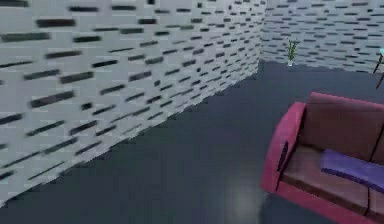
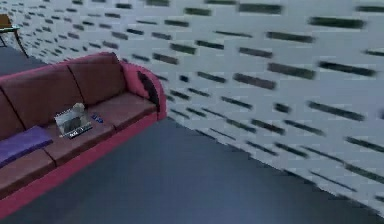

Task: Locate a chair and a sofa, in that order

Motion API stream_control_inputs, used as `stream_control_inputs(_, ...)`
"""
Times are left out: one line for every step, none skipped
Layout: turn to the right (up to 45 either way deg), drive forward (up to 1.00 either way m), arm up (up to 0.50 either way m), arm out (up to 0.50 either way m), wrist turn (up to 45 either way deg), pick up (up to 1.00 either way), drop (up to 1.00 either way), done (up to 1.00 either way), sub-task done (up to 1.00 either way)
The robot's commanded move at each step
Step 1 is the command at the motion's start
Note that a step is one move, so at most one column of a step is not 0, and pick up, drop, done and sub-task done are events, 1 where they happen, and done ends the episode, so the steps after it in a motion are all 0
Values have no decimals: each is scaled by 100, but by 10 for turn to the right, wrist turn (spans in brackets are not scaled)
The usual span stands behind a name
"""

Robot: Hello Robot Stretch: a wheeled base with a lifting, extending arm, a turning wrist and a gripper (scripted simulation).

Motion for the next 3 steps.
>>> stream_control_inputs(0,100,0,0,0,0,0,0,0)
stream_control_inputs(60,0,0,0,0,0,0,0,0)
stream_control_inputs(0,50,0,0,0,0,0,0,0)
